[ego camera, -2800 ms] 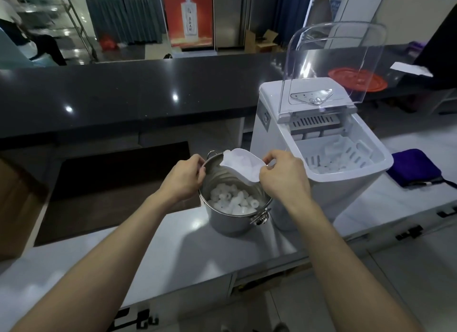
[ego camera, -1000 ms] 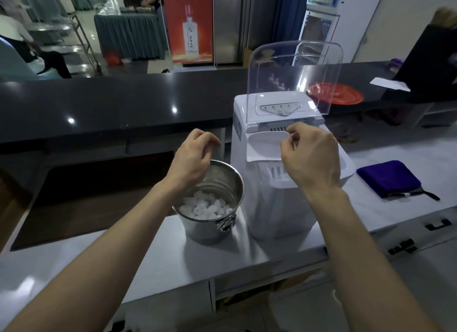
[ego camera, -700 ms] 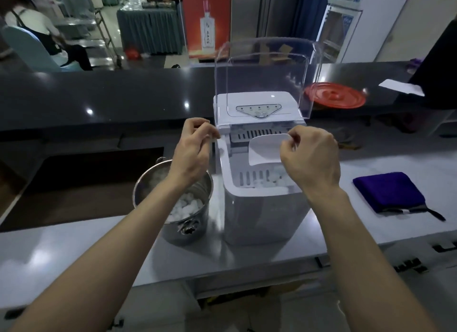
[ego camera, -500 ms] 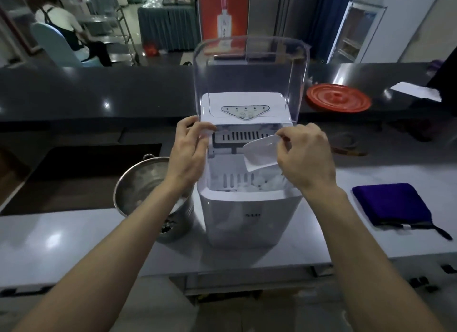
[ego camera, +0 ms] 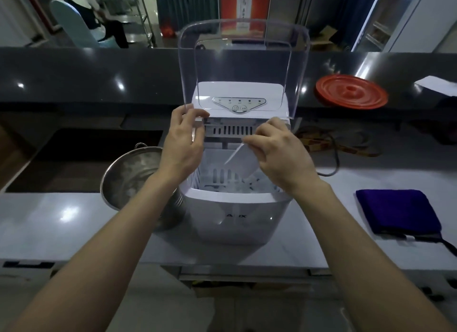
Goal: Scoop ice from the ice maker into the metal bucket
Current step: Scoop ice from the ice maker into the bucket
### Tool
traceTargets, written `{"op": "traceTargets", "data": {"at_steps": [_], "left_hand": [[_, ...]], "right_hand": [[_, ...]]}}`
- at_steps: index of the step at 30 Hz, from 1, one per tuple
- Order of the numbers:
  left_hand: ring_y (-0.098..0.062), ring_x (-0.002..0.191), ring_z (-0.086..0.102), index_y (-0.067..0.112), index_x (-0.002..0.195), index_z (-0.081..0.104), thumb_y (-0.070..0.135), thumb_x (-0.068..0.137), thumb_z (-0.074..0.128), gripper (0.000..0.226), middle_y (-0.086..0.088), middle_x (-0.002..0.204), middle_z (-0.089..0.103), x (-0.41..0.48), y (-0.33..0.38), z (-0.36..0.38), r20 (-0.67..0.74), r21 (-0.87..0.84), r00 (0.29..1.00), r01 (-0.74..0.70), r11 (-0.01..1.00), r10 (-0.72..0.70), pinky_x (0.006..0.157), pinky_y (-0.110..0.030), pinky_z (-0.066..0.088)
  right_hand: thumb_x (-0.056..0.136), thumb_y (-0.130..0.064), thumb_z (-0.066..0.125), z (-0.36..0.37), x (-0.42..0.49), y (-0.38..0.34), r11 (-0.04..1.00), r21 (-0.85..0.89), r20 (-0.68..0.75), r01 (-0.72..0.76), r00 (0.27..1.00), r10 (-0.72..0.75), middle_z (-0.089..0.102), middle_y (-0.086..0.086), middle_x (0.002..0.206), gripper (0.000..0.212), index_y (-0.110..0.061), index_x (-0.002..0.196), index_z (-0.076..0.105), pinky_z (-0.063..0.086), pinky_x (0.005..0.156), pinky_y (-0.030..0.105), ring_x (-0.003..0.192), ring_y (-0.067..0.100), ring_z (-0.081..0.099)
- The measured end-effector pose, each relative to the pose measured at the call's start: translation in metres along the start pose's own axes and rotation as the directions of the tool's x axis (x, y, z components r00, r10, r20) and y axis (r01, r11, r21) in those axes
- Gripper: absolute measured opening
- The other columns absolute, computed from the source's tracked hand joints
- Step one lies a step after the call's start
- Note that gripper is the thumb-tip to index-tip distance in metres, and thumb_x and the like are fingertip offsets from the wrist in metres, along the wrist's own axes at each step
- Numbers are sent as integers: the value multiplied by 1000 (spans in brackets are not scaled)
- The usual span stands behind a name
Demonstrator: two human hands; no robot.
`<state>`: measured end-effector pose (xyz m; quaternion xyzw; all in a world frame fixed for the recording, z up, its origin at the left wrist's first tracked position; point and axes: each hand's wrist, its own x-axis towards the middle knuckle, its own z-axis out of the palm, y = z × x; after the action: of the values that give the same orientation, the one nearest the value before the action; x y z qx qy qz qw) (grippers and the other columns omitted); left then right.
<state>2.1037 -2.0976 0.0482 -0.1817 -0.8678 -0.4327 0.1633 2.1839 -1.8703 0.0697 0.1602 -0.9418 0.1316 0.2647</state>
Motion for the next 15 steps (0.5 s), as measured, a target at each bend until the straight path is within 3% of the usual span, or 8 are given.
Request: {"op": "traceTargets", "data": {"at_steps": [2,4,7,9,12,15], "left_hand": [[-2,122,59,31,130,63,24,113,49,24,4,153,39,0,0,0,0,-16,1000,4,1000,-4,101,-26,51],[-4,121,61,32,131,62,24,113,49,24,4,153,38,0,1,-2,5,-15,1000,3,1000,-3,98,-24,52],[24,119,47,27,132,62,20,113,47,26,2,155,37,-1,2,-2,3,19,1000,0,1000,0,88,-1,43],[35,117,37,25,133,63,17,113,46,27,2,156,37,-2,2,-2,-4,26,1000,-2,1000,2,85,7,38],[13,135,43,29,133,62,19,112,49,26,3,156,37,-2,2,-3,-13,39,1000,-17,999,17,87,6,37],[-8,150,35,29,132,61,17,111,51,26,3,157,37,-2,1,-1,-6,69,1000,-16,997,16,88,11,30]], "right_hand": [[103,-14,67,4,4,1,999,-3,4,40,999,-40,68,6,93,18,-12,114,82,54,77,50,99,29,56],[102,-14,69,7,7,3,998,-8,-7,70,998,-70,69,5,92,18,-14,114,82,50,81,50,98,29,56],[100,-13,71,14,6,5,996,-6,-17,84,996,-84,70,4,93,19,-16,114,83,47,83,47,98,29,56],[99,-12,72,17,4,7,997,-3,-17,82,996,-82,71,3,94,19,-17,114,83,46,84,45,99,28,56],[98,-10,73,19,2,9,997,6,-16,77,997,-77,71,3,94,20,-16,114,83,48,84,45,99,29,56],[98,-11,73,20,2,10,997,15,2,72,997,-72,71,3,95,21,-16,115,83,49,85,45,101,28,56]]}}
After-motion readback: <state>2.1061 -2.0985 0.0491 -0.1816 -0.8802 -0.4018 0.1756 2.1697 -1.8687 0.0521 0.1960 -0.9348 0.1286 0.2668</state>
